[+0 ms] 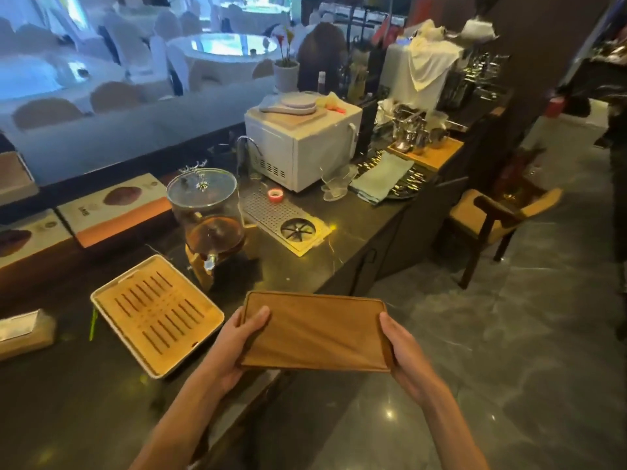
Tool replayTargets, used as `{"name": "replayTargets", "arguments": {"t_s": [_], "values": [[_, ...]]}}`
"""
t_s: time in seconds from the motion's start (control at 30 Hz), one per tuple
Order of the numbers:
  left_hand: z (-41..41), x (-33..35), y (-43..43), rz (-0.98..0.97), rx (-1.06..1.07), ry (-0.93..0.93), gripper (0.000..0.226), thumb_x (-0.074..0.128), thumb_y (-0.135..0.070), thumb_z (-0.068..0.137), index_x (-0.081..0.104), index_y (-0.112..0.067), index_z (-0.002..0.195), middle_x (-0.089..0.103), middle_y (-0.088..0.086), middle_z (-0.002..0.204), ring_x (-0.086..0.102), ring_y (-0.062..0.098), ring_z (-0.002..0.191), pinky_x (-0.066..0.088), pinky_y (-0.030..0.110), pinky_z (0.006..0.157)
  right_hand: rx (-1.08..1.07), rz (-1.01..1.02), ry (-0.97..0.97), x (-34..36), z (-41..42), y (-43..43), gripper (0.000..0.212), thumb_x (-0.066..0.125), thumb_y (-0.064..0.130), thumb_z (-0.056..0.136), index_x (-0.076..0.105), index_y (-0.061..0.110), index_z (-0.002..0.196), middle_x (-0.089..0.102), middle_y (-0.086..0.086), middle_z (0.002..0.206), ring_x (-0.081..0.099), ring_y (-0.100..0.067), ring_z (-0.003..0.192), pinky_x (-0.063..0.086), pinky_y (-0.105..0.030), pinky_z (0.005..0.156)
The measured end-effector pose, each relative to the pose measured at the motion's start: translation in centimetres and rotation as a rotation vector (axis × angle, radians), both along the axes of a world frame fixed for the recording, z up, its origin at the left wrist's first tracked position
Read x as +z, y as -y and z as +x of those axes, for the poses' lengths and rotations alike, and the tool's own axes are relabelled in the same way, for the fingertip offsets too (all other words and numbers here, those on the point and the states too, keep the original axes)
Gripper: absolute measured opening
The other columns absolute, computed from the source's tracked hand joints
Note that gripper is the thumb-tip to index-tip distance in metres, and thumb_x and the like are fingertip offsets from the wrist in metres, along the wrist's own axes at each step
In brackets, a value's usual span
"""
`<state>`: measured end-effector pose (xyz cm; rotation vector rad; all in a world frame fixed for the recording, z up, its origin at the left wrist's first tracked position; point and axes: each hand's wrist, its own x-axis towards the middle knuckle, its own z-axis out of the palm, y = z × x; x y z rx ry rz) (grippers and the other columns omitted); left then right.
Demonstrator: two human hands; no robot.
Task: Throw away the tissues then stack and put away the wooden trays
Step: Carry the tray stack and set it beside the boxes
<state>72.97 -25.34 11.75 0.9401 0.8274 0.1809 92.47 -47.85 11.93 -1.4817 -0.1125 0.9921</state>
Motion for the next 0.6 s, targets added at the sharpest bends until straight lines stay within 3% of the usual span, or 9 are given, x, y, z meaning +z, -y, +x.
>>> {"name": "replayTargets", "arguments": {"t_s": [0.13, 0.23, 0.3, 0.37, 0.43, 0.5, 0.6], "values": [[6.4, 0.4, -1.3, -0.055, 0.044, -0.013, 0.060, 0.077, -0.043, 0.073, 0.049, -0.036, 0.125, 0.055, 0.015, 0.128, 0.062, 0.039, 0.111, 0.059, 0.048, 0.079, 0.051, -0.015, 0.003, 0.2, 7.6, -2.4, 0.041, 0.050, 0.037, 0.098, 0.058, 0.013, 0.130, 0.069, -0.009, 0.122, 0.067, -0.025, 0.111, 0.054, -0.037, 0.092], [11.2, 0.2, -3.0, -0.034, 0.072, -0.023, 0.070, 0.082, -0.046, 0.070, 0.048, -0.034, 0.130, 0.054, 0.016, 0.128, 0.065, 0.038, 0.106, 0.061, 0.041, 0.071, 0.166, -0.045, -0.017, 0.2, 14.6, -4.6, 0.040, 0.059, 0.037, 0.091, 0.063, 0.013, 0.122, 0.071, -0.010, 0.116, 0.070, -0.023, 0.099, 0.058, -0.035, 0.078], [14.0, -0.1, -4.4, -0.011, 0.085, -0.018, 0.071, 0.084, -0.048, 0.066, 0.052, -0.035, 0.127, 0.054, 0.016, 0.127, 0.071, 0.035, 0.097, 0.061, 0.036, 0.068, 0.330, -0.035, -0.086, 0.8, 20.6, -6.5, 0.041, 0.059, 0.044, 0.087, 0.069, 0.013, 0.112, 0.069, -0.012, 0.106, 0.068, -0.025, 0.089, 0.057, -0.038, 0.073], [16.2, 0.4, -5.8, 0.009, 0.116, -0.015, 0.053, 0.082, -0.043, 0.073, 0.059, -0.033, 0.120, 0.057, 0.016, 0.122, 0.076, 0.027, 0.086, 0.061, 0.032, 0.066, 0.501, -0.052, -0.136, 2.3, 26.1, -9.6, 0.047, 0.052, 0.054, 0.087, 0.072, 0.015, 0.104, 0.060, -0.014, 0.093, 0.061, -0.024, 0.082, 0.054, -0.038, 0.074], [18.1, 1.0, -7.4, -0.002, 0.166, 0.005, 0.047, 0.077, -0.037, 0.080, 0.060, -0.029, 0.123, 0.060, 0.015, 0.119, 0.076, 0.024, 0.084, 0.060, 0.032, 0.067, 0.701, -0.119, 0.006, 4.0, 30.8, -13.9, 0.058, 0.043, 0.064, 0.088, 0.069, 0.021, 0.117, 0.068, -0.009, 0.108, 0.065, -0.024, 0.098, 0.054, -0.038, 0.082], [20.6, 1.9, -8.7, 0.002, 0.220, -0.018, 0.056, 0.079, -0.038, 0.079, 0.056, -0.023, 0.128, 0.062, 0.016, 0.118, 0.076, 0.024, 0.085, 0.060, 0.033, 0.070, 0.984, -0.191, 0.187, 6.6, 33.9, -19.5, 0.059, 0.042, 0.072, 0.086, 0.066, 0.031, 0.121, 0.071, 0.006, 0.116, 0.067, -0.014, 0.107, 0.054, -0.030, 0.081], [23.0, 3.8, -10.8, 0.009, 0.309, -0.032, 0.069, 0.085, -0.037, 0.069, 0.056, -0.016, 0.127, 0.075, 0.011, 0.101, 0.076, 0.023, 0.082, 0.061, 0.034, 0.067, 1.373, -0.285, 0.257, 10.4, 35.5, -27.0, 0.045, 0.054, 0.068, 0.080, 0.064, 0.032, 0.105, 0.075, 0.019, 0.093, 0.071, 0.003, 0.084, 0.054, -0.012, 0.063]]}}
